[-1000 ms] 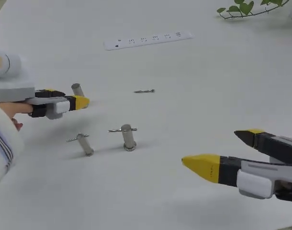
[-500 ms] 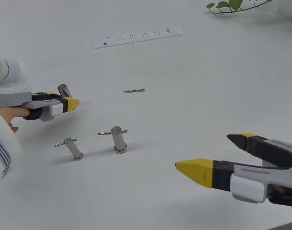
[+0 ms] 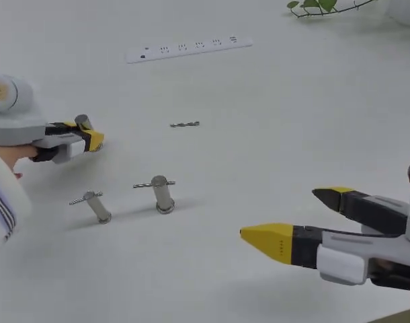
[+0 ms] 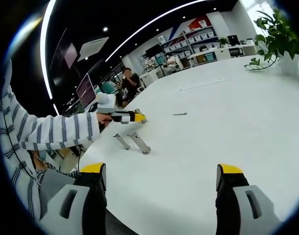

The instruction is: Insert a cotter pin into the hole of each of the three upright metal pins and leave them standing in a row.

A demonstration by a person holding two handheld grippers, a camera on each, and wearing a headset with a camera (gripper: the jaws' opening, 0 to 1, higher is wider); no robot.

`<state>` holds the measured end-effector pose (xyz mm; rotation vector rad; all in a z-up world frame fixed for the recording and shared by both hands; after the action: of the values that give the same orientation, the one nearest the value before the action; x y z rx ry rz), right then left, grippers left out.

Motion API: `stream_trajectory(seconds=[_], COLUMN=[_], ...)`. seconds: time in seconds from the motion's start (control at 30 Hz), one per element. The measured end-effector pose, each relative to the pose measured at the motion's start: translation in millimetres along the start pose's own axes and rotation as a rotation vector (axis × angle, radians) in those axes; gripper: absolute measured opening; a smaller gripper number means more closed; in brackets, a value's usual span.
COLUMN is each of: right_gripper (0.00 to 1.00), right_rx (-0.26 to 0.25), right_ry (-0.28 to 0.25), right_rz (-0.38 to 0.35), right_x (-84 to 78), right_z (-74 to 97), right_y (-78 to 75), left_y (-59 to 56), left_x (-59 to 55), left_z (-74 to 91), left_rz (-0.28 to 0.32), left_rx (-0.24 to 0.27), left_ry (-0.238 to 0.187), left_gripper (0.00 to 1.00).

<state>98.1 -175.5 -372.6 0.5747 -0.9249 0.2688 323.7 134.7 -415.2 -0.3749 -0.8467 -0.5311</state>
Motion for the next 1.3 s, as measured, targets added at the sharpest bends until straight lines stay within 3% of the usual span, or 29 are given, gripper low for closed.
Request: stream_trajectory(seconds=[0.1, 0.37, 0.6, 0.8, 1.07, 1.3], right_gripper=[0.92, 0.92, 0.91, 0.91, 0.91, 0.91], right_rx=[-0.003, -0.003, -0.007, -0.009, -0.014, -0.013], right_ry=[0.007, 0.006, 0.007, -0.004, -0.006, -0.005], right_rz=[-0.001, 0.005, 0.016, 0.033, 0.071, 0.098], right_x=[0.0, 2.4, 4.4, 9.0, 14.6, 18.2], right_z=[-1.2, -1.3, -0.9, 0.5, 4.6, 5.3], right_y=[0.6, 2.6, 4.2, 7.1, 13.2, 19.6], left_y=[-0.9, 0.4, 4.9, 10.2, 11.3, 2.2], left_x=[0.0, 0.5, 8.5, 13.2, 0.6, -17.3], left_z=[0.2, 3.7, 22.0, 49.2, 89.8, 120.5], left_rz=[-0.026, -0.026, 0.012, 0.061, 0.045, 0.038], left_rx=[0.005, 0.018, 0.015, 0.012, 0.034, 0.044], left_ry=[-0.001, 0.007, -0.025, -0.082, -0.096, -0.099], left_gripper=[0.1, 0.1, 0.1, 0.09, 0.09, 0.09])
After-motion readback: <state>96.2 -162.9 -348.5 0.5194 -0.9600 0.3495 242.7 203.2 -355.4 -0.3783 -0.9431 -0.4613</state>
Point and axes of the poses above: the centre of the closed fingertips' face, and the gripper's own axes: z roughly backward along the fingers, y roughly to its left, x roughly out of its top, the point moved 9 cm from there along z, roughly backward along the fingers, and after that the axes turned 6 degrees about z, right-handed, at the moved point
